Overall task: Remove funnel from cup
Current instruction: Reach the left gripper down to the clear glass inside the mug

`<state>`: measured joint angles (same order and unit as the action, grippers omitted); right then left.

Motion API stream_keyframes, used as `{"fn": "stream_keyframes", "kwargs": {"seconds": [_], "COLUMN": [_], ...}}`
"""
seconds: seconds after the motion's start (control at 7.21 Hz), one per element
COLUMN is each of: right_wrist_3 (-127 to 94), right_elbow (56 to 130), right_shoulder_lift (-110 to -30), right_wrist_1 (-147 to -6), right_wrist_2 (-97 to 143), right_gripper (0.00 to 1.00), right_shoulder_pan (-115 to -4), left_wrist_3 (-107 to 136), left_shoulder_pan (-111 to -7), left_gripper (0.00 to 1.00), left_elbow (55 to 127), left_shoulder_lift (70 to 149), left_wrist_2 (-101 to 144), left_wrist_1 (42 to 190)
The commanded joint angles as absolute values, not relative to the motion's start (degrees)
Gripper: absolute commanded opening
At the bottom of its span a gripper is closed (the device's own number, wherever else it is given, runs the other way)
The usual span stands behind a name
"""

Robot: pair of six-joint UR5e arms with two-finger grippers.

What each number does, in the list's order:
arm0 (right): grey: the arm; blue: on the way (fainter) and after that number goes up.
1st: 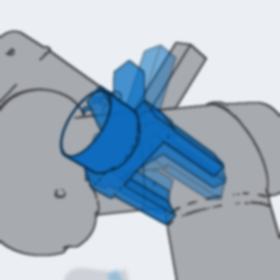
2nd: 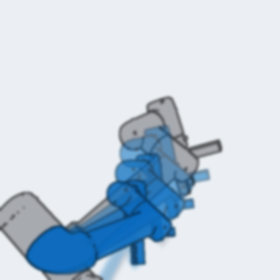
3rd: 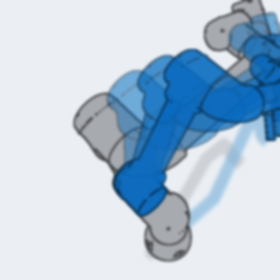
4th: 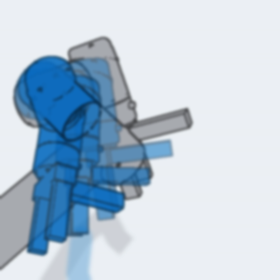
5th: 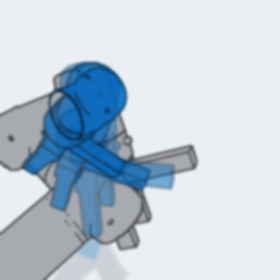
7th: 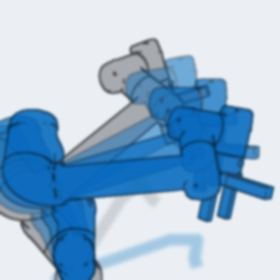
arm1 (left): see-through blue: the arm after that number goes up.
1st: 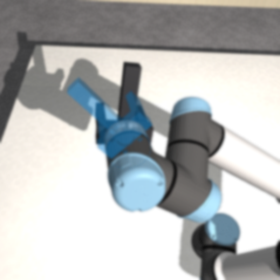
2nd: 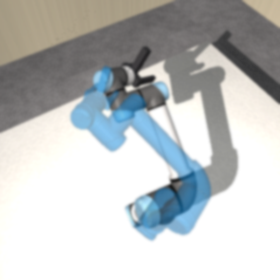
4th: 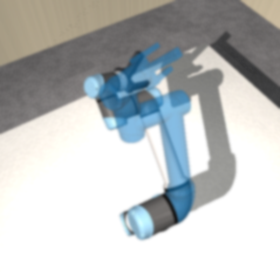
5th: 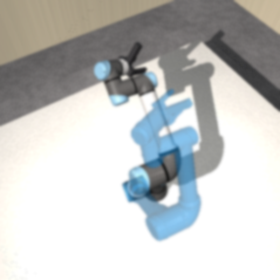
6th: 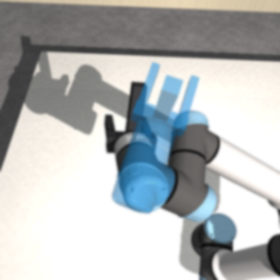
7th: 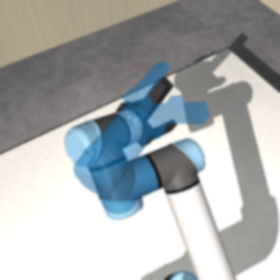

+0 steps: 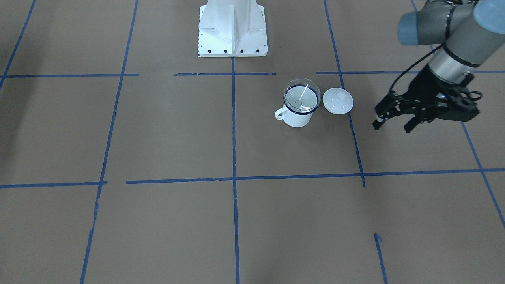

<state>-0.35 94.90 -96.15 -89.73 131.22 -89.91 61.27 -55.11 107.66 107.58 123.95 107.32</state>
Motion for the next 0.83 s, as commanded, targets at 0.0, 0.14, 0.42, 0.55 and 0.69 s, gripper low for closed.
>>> {"fn": "stream_keyframes", "kwargs": {"seconds": [0.0, 0.14, 0.42, 0.55, 0.69], "right_wrist_3": [-0.4, -0.4, -0.4, -0.4, -0.4], "right_elbow": [94.9, 94.9, 94.9, 94.9, 94.9], "right_shoulder_lift": [-96.2, -96.2, -96.2, -96.2, -96.2], "right_wrist_1": [-89.7, -89.7, -89.7, -89.7, -89.7], "right_wrist_2": [131.2, 131.2, 131.2, 131.2, 131.2], "right_gripper": [1.00, 1.00, 1.00, 1.00, 1.00], "right_shoulder_pan": [-89.9, -89.9, -89.9, -89.9, -89.9], "left_wrist_3": [74.9, 79.8, 80.8, 80.7, 80.7], "left_shoulder_pan": [-42.7, -37.3, -32.1, -31.6, -30.5], "left_gripper": [1.00, 1.00, 1.00, 1.00, 0.99], "left_elbow": [108.5, 109.9, 109.6, 109.2, 109.1], "left_shoulder_lift": [117.9, 119.0, 118.9, 118.7, 118.7], "left_wrist_2": [116.4, 111.9, 110.6, 109.8, 108.5], "left_wrist_1": [95.5, 92.7, 91.8, 91.8, 91.8]}}
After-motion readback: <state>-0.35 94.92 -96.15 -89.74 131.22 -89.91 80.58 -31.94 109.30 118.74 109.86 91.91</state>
